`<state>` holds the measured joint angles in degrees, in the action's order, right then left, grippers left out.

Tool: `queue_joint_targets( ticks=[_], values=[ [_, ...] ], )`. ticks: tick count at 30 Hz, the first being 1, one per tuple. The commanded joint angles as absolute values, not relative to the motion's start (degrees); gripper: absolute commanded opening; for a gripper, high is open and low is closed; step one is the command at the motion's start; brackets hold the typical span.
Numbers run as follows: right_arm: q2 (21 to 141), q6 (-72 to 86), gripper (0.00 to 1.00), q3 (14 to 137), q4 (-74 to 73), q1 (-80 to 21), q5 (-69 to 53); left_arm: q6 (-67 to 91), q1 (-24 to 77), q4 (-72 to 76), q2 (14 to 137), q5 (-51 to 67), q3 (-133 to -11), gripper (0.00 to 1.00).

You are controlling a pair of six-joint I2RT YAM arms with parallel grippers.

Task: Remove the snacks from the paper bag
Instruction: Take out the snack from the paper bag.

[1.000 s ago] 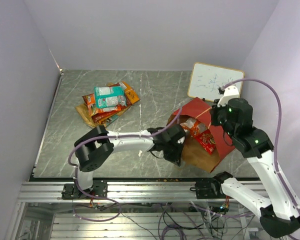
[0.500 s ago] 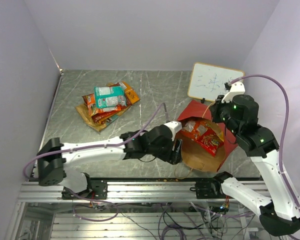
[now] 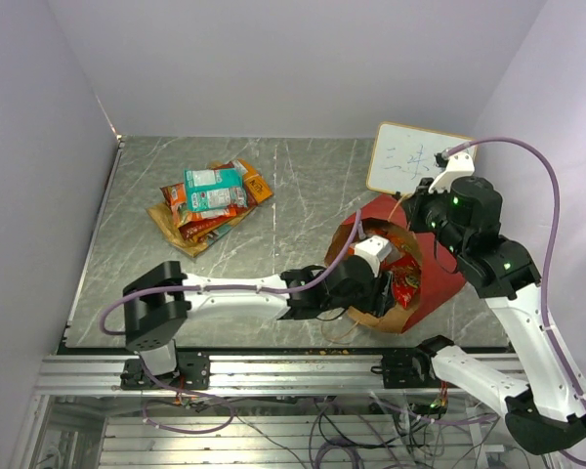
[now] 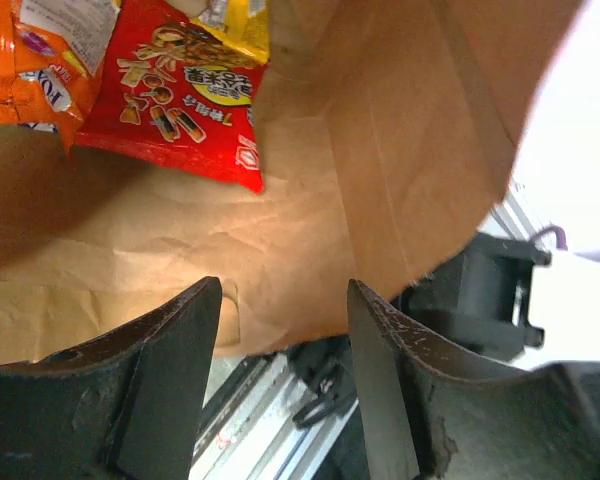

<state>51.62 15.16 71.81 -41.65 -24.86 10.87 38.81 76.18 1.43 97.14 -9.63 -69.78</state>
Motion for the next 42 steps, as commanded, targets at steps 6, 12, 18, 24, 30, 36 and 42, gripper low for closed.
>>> queue_joint_targets(
  ticks=[6,12,18,24,30,36,42],
  values=[
    [53.1,15.3,0.0,75.7,-38.5,-25.1,10.6,59.7,73.0,18.1,102.1,-14.5,-64.8,0.52],
    [53.0,14.5,0.0,74.3,-37.8,-25.1,10.3,76.4,71.5,15.9,104.7,-14.9,-63.1,0.47],
    [52.6,13.8,0.0,73.7,-38.3,-25.1,10.8,82.7,71.5,14.0,110.4,-18.3,-65.3,0.56],
    [52.8,13.1,0.0,73.4,-38.4,-25.1,10.9,82.2,71.3,9.5,116.4,-22.0,-71.4,0.72],
    [52.6,12.1,0.0,73.3,-38.3,-25.1,11.1,81.1,71.2,10.0,121.7,-20.2,-78.2,0.74],
    [51.5,12.5,0.0,72.8,-38.1,-25.1,11.4,81.2,70.0,9.7,125.8,-18.5,-83.0,0.66],
    [49.5,12.9,0.0,72.8,-38.9,-25.1,12.4,77.9,68.9,6.1,124.1,-16.6,-84.2,0.34]
  ],
)
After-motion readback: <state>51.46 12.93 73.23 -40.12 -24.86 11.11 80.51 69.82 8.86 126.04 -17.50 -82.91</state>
